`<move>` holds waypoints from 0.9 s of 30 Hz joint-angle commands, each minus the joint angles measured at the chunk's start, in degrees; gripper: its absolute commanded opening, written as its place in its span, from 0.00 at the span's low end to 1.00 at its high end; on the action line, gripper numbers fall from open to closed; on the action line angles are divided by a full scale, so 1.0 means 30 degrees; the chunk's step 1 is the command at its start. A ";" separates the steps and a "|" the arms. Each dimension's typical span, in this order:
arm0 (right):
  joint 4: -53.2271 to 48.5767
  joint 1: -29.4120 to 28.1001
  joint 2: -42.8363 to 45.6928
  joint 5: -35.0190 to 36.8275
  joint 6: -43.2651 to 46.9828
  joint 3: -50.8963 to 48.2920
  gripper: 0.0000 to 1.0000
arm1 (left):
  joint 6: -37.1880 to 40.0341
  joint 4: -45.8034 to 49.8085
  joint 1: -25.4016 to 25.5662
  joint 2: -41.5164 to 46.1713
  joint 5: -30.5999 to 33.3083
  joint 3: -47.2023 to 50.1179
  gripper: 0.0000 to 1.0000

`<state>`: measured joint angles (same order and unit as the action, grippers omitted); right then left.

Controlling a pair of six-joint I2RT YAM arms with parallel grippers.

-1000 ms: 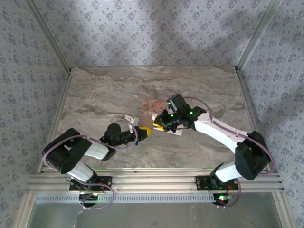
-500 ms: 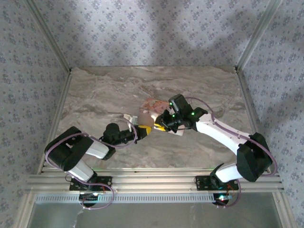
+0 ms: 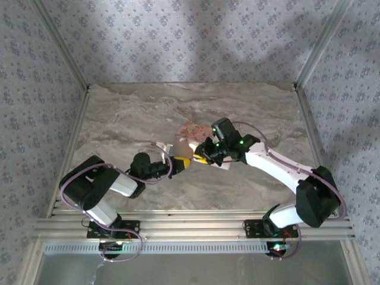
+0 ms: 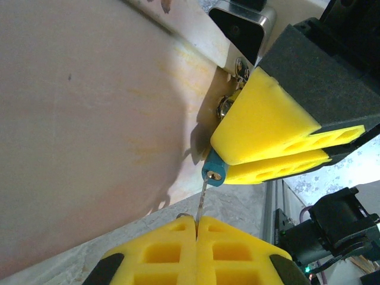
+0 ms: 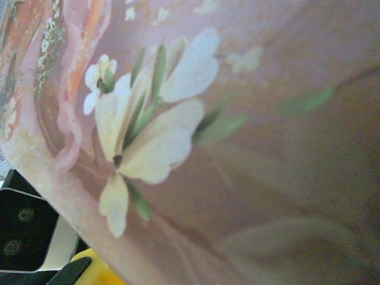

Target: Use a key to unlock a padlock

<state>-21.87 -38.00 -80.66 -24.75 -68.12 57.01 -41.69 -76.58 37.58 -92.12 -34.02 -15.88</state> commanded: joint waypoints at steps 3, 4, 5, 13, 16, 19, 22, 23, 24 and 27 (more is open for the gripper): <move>0.0992 -0.0015 0.0564 -0.1007 0.0305 -0.0130 0.00 | -0.0205 -0.1402 0.0040 -0.0049 -0.0714 -0.0625 0.00; 0.1022 0.0024 0.0557 -0.1007 0.0314 -0.0155 0.00 | -0.0247 -0.1389 0.0033 -0.0027 -0.0752 -0.0625 0.00; 0.1064 0.0032 0.0552 -0.1007 0.0320 -0.0163 0.00 | -0.0247 -0.1385 0.0059 -0.0027 -0.0785 -0.0625 0.00; 0.1167 0.0039 0.0550 -0.0920 0.0270 -0.0163 0.00 | -0.0224 -0.1397 0.0063 -0.0067 -0.0904 -0.0617 0.00; 0.1255 0.0070 0.0561 -0.0889 0.0258 -0.0253 0.00 | -0.0242 -0.1378 0.0063 -0.0056 -0.0935 -0.0577 0.00; 0.1351 0.0121 0.0527 -0.0889 0.0211 -0.0204 0.00 | -0.0229 -0.1384 0.0070 0.0002 -0.0964 -0.0538 0.00; 0.1395 0.0128 0.0513 -0.0890 0.0237 -0.0166 0.00 | -0.0231 -0.1398 0.0068 0.0057 -0.0965 -0.0535 0.00; 0.1389 0.0137 0.0495 -0.0890 0.0257 -0.0158 0.00 | -0.0262 -0.1384 0.0068 0.0061 -0.0978 -0.0537 0.00; 0.1410 0.0155 0.0514 -0.0894 0.0242 -0.0190 0.00 | -0.0278 -0.1394 0.0097 0.0072 -0.0965 -0.0535 0.00; 0.1454 0.0153 0.0475 -0.0963 0.0246 -0.0217 0.00 | -0.0273 -0.1399 0.0092 0.0149 -0.0921 -0.0537 0.00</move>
<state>-20.49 -37.74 -80.36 -24.99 -68.12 56.27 -42.15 -76.69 37.60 -92.20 -35.16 -16.10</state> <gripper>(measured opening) 0.191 0.054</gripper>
